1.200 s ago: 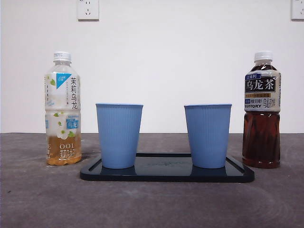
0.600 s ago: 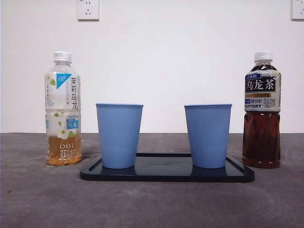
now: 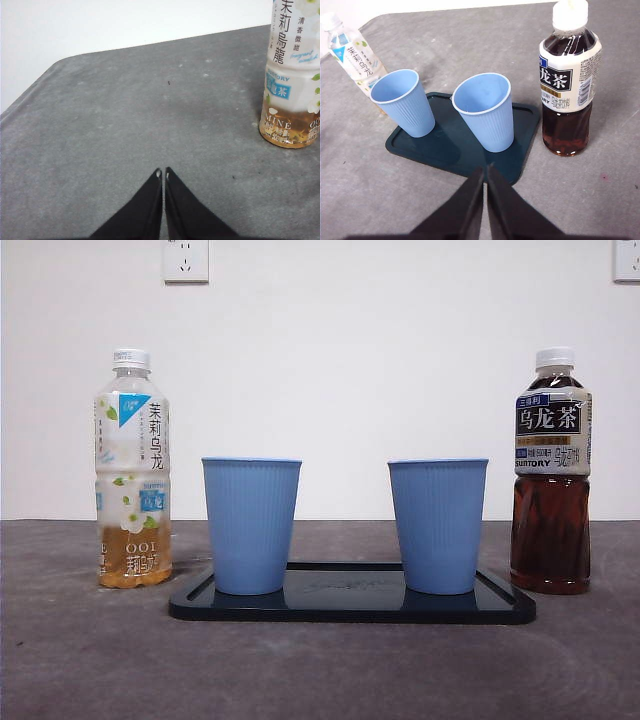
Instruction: Pour the drink into the cup
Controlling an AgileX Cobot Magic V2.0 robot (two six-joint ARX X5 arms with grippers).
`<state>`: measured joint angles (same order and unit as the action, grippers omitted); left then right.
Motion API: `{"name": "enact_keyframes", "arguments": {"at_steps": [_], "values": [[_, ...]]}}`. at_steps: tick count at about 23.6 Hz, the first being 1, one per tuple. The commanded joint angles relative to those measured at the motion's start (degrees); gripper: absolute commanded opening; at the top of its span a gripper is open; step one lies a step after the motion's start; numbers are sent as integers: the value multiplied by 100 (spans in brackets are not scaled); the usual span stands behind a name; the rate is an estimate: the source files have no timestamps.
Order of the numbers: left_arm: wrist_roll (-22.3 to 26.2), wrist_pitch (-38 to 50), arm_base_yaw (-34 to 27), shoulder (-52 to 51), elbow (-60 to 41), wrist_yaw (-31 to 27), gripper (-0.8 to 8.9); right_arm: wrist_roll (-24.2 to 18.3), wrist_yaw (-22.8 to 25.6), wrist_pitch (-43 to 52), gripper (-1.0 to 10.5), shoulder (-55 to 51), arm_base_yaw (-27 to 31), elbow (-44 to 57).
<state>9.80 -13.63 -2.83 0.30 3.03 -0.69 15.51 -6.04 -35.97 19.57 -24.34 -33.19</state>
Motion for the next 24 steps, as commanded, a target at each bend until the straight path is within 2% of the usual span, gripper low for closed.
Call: {"name": "enact_keyframes", "arguments": {"at_steps": [1, 2, 3, 6, 10, 14, 18, 24], "values": [[-4, -50, -15, -11, -111, 0, 8, 57, 4, 55, 8, 13, -33, -101], [-4, -50, -15, -11, -111, 0, 8, 57, 4, 52, 8, 13, -33, -101], [-4, -50, -15, -11, -111, 0, 8, -120, 70, 76, 8, 11, -33, -101], [-4, -48, -15, -11, -111, 0, 8, -424, 870, 376, 8, 7, 247, -39], [-4, -48, -15, -11, -111, 0, 8, -1038, 789, 1528, 8, -131, 1537, 588], [-4, -50, -15, -11, -111, 0, 8, -1648, 236, 2885, 8, -817, 2531, 1574], [-4, -50, -15, -11, -111, 0, 8, -1751, 245, 3427, 8, -1276, 2833, 2162], [-4, -50, -15, -11, -111, 2, 8, -1751, 308, 3692, 8, -1714, 2914, 2811]]}}
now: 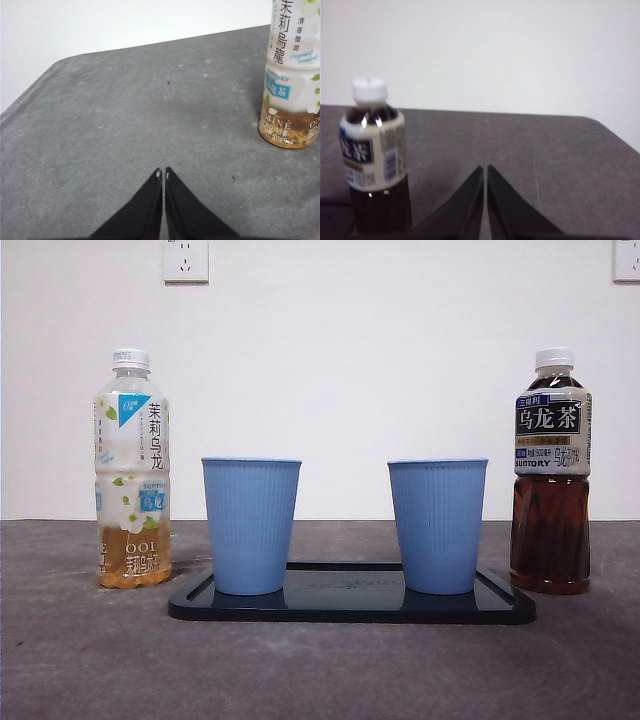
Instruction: Pour the drink into the cup
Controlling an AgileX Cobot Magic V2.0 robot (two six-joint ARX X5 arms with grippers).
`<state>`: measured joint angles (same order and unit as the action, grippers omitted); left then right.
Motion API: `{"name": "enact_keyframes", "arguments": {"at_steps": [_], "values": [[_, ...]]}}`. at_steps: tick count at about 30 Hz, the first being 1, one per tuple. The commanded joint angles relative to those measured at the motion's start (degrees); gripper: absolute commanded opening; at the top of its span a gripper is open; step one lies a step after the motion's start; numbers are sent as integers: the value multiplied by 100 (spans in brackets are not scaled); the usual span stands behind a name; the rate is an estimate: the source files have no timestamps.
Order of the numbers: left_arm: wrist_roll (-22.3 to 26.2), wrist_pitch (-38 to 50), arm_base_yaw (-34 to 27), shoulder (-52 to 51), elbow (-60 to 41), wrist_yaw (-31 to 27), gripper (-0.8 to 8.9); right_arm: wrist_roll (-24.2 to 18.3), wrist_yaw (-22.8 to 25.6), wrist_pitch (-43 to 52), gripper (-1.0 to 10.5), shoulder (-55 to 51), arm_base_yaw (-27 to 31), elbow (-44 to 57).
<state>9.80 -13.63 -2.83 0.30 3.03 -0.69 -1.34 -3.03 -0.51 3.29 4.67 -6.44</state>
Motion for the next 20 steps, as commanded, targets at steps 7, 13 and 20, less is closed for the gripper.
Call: {"name": "enact_keyframes", "arguments": {"at_steps": [7, 13, 20], "values": [[-4, -48, -15, -11, -111, 0, 8, -61, 7, -2, 8, -308, 13, 579], [-4, -48, -15, -11, -111, 0, 8, -92, 26, -627, 8, -308, 13, 579], [-4, -50, -15, -11, -111, 0, 8, -109, 55, -977, 8, -308, 13, 579]]}}
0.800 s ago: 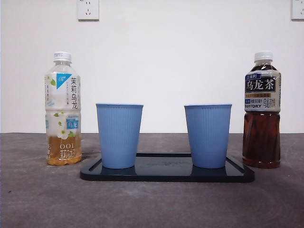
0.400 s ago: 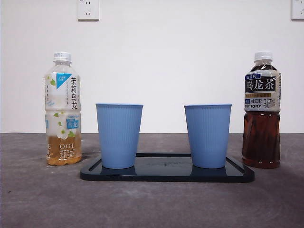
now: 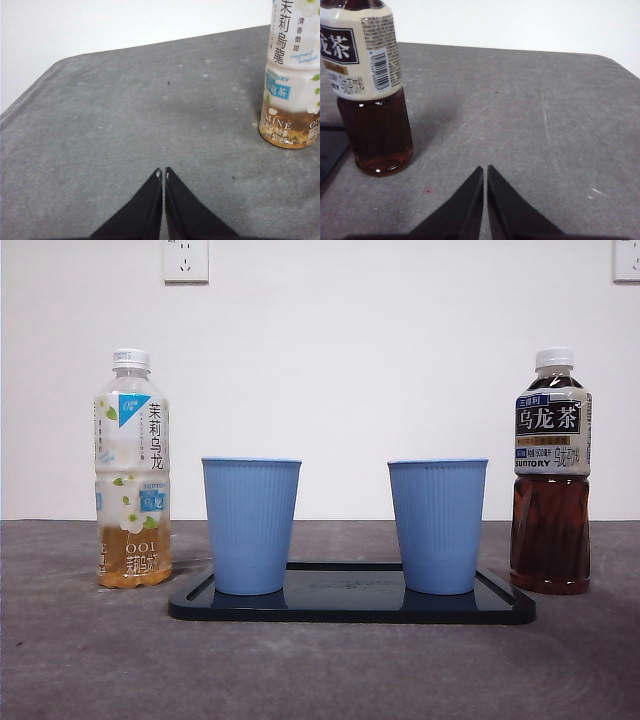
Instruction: Pour the drink into the cup
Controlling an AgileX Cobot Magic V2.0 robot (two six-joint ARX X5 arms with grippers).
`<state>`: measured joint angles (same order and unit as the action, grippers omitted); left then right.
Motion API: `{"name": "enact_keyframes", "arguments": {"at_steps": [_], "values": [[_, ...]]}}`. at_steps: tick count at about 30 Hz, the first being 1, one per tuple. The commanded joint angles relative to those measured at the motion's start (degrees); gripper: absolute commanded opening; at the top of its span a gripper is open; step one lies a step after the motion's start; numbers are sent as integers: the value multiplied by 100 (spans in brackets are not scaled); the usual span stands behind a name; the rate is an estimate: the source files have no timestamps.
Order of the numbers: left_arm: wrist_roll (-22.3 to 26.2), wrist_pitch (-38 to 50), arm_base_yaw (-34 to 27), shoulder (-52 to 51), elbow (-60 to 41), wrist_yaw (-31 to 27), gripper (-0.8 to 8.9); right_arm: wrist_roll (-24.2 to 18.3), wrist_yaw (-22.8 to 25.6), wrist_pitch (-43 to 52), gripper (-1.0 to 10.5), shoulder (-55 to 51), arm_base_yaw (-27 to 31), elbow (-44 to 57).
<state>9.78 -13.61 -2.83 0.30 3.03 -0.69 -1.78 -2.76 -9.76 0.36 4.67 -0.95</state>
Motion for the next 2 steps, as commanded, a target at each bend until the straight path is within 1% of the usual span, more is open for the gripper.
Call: {"name": "enact_keyframes", "arguments": {"at_steps": [1, 2], "values": [[-2, -52, -15, -11, -111, 0, 8, -63, 24, -50, 8, -15, 13, 31], [-2, -52, -15, -11, -111, 0, 8, -59, 20, -35, 8, -15, 13, 31]]}}
